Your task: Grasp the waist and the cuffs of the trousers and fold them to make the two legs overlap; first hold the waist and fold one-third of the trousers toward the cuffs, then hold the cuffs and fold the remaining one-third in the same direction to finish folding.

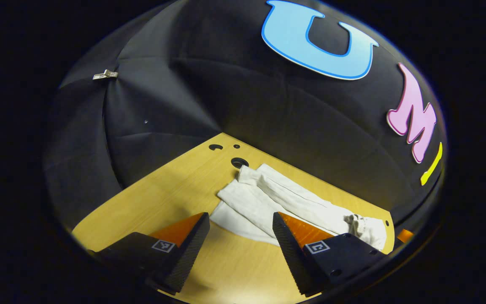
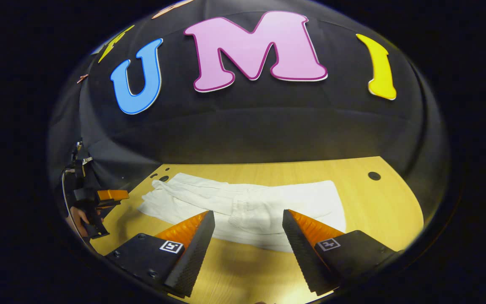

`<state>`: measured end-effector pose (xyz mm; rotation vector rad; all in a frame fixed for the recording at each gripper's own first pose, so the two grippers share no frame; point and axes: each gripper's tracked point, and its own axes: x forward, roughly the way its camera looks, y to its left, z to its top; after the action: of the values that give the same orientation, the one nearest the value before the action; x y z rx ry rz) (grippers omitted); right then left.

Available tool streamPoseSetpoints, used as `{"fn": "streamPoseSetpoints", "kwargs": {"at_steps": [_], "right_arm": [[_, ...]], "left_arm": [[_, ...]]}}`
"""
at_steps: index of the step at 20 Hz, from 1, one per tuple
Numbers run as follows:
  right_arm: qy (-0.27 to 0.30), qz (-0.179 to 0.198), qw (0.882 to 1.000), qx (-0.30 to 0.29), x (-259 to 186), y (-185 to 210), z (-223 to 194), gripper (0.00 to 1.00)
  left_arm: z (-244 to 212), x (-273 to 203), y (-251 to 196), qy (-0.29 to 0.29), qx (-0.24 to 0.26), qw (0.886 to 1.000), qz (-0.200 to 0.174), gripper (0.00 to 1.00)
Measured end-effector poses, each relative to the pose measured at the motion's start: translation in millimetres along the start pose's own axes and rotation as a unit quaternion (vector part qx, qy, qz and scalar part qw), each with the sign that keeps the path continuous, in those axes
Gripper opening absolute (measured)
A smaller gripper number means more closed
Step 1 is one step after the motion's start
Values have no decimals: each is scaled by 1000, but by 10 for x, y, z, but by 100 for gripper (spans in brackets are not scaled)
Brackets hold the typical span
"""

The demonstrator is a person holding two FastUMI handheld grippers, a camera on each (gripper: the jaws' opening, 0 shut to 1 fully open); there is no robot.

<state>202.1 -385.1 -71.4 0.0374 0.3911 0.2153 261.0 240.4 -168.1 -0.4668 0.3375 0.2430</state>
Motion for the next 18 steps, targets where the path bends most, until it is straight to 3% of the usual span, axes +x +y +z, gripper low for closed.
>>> {"fn": "streamPoseSetpoints", "kwargs": {"at_steps": [2, 3, 6, 8, 10, 11, 18], "right_arm": [[-18, -15, 1000, -20, -262, -88, -11, 98], [-21, -21, 999, -27, -374, -111, -32, 98], [-12, -25, 999, -46, -730, -168, -143, 98], [1, -37, 997, -61, -899, -262, -205, 99], [6, -44, 997, -63, -1009, -299, -200, 99], [9, -47, 997, -64, -1058, -319, -224, 99], [47, -52, 997, -33, -1118, -340, -436, 99]], "left_arm": [[50, 208, -15, -2, -6, 1000, 2, 92], [67, 310, -7, -2, -4, 1000, 6, 96], [21, 646, 13, 9, 9, 1000, 17, 92], [-23, 822, 65, 17, 26, 999, 34, 96], [-50, 961, 142, 20, 50, 997, 51, 91], [-80, 1017, 160, 24, 61, 996, 55, 96], [-314, 1181, 161, 65, 145, 985, 70, 98]]}}
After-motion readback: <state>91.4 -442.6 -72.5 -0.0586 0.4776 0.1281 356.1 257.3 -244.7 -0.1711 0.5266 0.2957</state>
